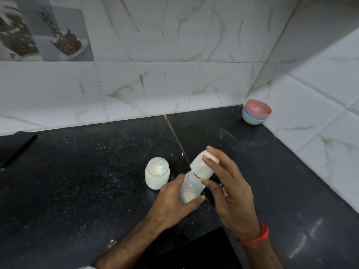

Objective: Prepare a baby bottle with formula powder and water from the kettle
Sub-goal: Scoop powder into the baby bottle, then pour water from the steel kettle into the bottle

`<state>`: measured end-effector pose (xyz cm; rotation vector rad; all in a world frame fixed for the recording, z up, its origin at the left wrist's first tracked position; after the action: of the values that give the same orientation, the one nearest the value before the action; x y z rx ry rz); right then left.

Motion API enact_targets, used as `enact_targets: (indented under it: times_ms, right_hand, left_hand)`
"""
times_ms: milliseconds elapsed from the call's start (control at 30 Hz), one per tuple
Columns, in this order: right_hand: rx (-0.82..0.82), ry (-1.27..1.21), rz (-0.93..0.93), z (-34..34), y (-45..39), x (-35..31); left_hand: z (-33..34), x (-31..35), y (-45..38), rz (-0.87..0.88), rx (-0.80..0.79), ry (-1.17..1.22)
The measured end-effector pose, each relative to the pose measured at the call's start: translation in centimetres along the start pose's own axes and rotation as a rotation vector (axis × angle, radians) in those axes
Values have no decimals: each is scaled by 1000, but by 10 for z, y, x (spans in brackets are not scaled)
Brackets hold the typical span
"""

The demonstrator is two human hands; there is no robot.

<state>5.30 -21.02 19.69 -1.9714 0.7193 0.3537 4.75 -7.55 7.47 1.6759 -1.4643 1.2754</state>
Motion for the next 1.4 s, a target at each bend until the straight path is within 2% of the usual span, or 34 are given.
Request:
enact_targets:
  times_ms: [100,267,367,433,500,600,700,867,1000,1133,1200,1267,1333,1400]
  right_hand:
    - [-29,-102,109,3,2,12]
    - [265,-607,586,-7,14,48]
    - [388,-878,920,11,36,84]
    - [393,-964,1039,29,49,103]
    - [322,-893,1088,45,60,118]
    - [121,-518,1065,70,71,144]
    - [-93,-68,895,96,70,168]
    - [-296,258,797,135,84,207]
    - [-325,354,807,138,96,222]
    - [-224,250,730,121,87,196]
    - [-97,195,554,97,76,161]
    - [120,193,357,57,70,124]
    - [357,195,397,11,79,112]
    - [500,221,605,-25,102,134]
  left_hand:
    - [1,-2,2,-15,-9,-7]
    - [-3,-3,2,-39,7,-9]
    - [-9,-5,1,-42,38,-14]
    - [-15,-10,3,-47,65,-22]
    - [-23,-17,6,-73,100,-19]
    - [-37,-25,12,-109,146,-7]
    - [-47,-29,19,-129,178,-5]
    - [-55,-30,27,-118,229,-34]
    - [-59,-33,30,-111,249,-55]
    - [-55,-35,30,-125,259,-38]
    - [-49,-32,29,-115,253,-21]
    - [-40,-26,28,-102,231,4]
    - [-30,-23,28,-93,209,35]
    - [-19,-20,29,-89,177,61]
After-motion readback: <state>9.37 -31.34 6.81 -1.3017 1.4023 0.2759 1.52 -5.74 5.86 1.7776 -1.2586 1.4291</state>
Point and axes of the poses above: each hand's wrist, its own y-axis away from the middle knuckle, its own z-axis out of the palm, x = y × z, the point moved 8 cm from there along -y, towards the middle knuckle, and after that the axes turned 8 degrees about x, right-handed, at the moved point
